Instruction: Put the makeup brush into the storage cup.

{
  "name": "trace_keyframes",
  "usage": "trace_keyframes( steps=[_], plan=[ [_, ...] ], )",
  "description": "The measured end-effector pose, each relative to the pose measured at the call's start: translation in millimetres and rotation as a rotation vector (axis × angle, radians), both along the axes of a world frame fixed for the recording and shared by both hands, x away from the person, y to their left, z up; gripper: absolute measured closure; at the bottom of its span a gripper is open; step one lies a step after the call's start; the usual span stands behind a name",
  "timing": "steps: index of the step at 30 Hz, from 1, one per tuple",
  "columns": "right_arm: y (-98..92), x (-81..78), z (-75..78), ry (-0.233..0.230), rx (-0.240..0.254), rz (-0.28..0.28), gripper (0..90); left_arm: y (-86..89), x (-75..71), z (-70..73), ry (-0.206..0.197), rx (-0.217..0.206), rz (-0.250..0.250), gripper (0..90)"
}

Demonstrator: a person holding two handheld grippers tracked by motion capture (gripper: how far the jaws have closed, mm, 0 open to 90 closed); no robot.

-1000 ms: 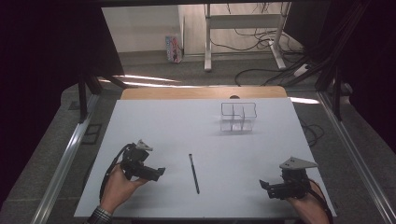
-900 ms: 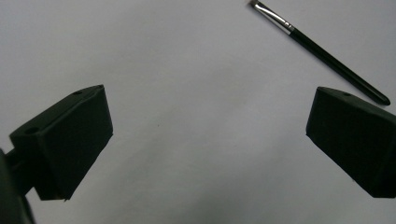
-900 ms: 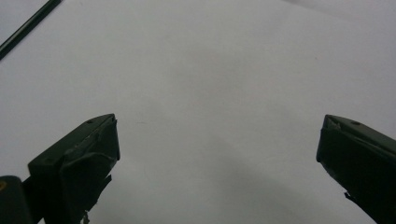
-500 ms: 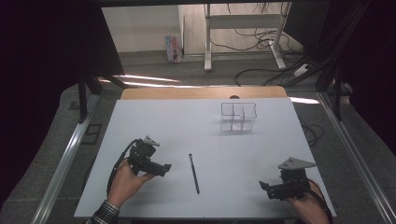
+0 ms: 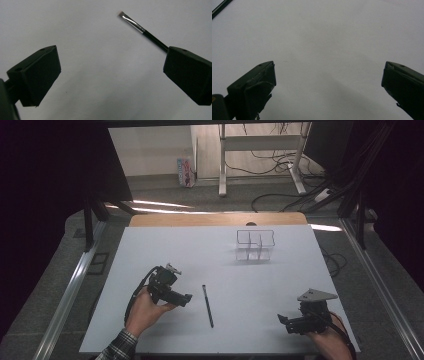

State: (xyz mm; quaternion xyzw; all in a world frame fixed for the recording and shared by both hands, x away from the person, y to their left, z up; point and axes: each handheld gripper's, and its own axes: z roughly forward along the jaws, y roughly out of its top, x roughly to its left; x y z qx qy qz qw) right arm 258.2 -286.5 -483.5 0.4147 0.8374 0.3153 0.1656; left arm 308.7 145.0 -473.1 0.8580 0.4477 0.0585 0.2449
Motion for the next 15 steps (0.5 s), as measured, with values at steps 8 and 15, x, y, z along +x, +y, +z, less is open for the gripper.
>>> trace_keyframes(
  steps=[8,15],
  plan=[
    [0.2,0.2,-0.6,0.001,-0.006,0.002,0.0,-13.2,6.4,-0.6,0.009,0.006,0.0,2.4],
    [0.3,0.6,-1.6,0.007,-0.012,0.003,0.0,-32.8,12.8,0.4,0.015,0.024,-0.017,4.5]
  ],
)
